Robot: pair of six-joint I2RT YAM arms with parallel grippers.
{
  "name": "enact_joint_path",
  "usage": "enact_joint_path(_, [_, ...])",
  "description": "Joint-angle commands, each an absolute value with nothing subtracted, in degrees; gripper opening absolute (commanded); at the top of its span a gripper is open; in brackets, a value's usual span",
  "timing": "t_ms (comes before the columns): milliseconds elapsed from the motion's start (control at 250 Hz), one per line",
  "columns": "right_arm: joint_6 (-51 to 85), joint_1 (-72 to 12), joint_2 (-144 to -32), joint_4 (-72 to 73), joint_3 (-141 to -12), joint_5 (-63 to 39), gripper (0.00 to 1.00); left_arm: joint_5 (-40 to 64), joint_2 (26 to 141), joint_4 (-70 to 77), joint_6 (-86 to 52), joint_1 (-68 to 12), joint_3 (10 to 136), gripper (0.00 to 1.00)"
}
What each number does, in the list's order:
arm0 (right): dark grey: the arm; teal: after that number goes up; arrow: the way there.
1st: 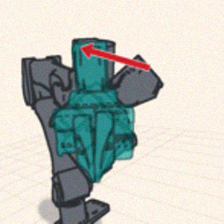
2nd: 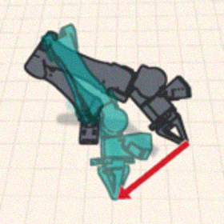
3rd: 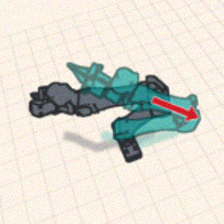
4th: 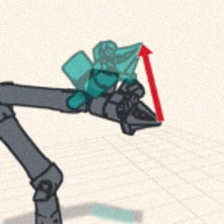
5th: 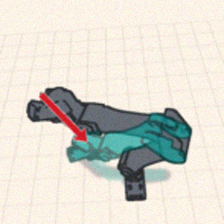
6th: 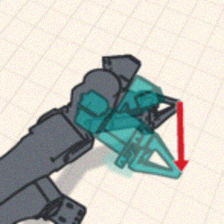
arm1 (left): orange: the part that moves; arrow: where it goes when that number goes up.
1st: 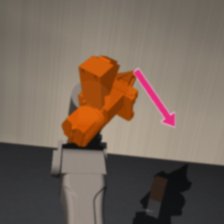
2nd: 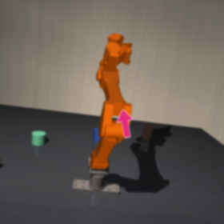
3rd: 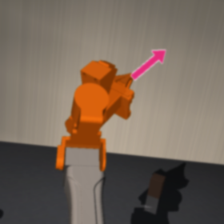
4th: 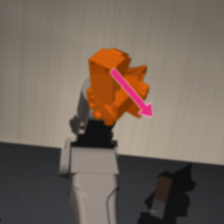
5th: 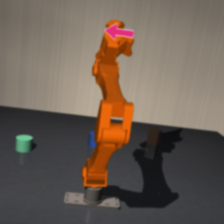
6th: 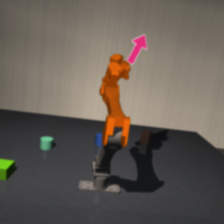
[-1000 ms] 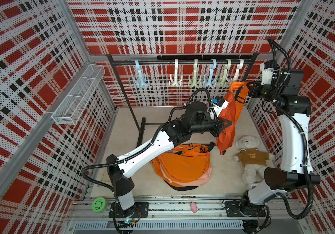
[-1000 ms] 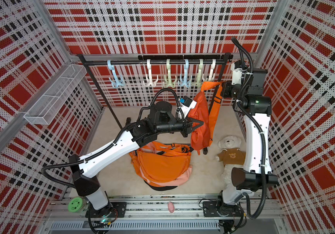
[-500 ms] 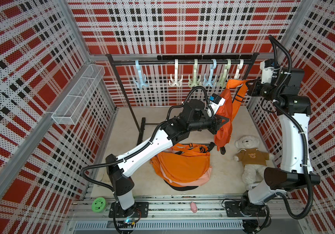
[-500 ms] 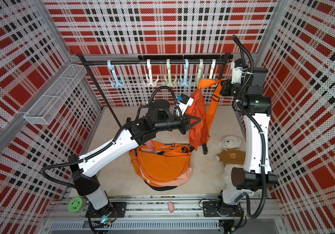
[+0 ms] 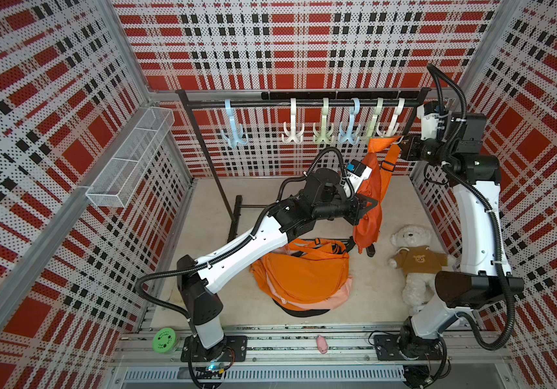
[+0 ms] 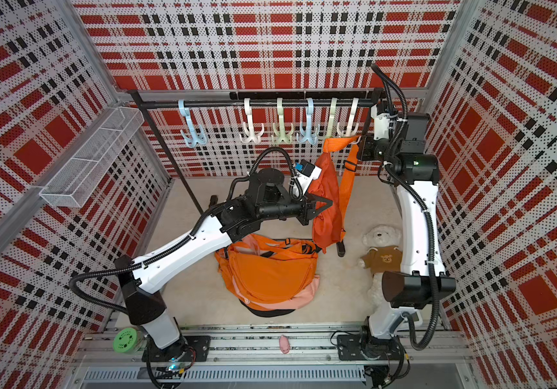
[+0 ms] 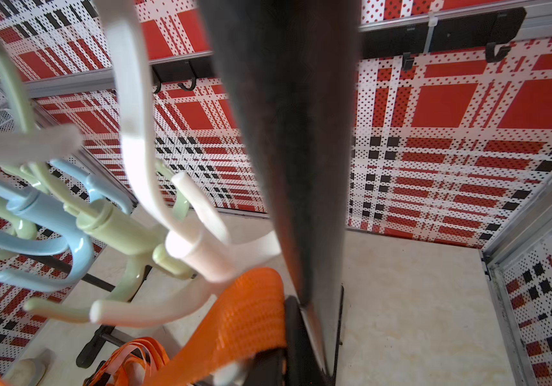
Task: Hang the bag on a hook
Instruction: Hang the bag on the hook.
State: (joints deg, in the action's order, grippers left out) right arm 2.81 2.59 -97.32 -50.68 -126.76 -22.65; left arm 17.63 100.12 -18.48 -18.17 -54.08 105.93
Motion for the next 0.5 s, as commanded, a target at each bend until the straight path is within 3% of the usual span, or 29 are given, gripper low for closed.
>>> enact_joint_path(0, [1.4,2.4,-97.1,-49.6,-127.9,-22.3,0.14,18.2,98.5,-15.7,-19.3,-54.0,105.0,0.0])
enact_joint_path(232, [2.1,2.4,-92.0,-47.9,-121.7,-17.5,0.5,18.4,98.6,-12.7,-21.0,-54.6,100.7,0.0])
enact_joint_path(468, [3.5,2.5,-85.3,-44.9,-114.1,-12.7,0.65,18.4,100.1,-12.0,-21.1,-55.3,98.8,0.0])
enact_joint_path(500, [3.6,2.4,-84.8,-44.9,-113.7,-12.3,0.71,18.4,100.3,-12.0,-21.0,-55.4,98.9,0.0])
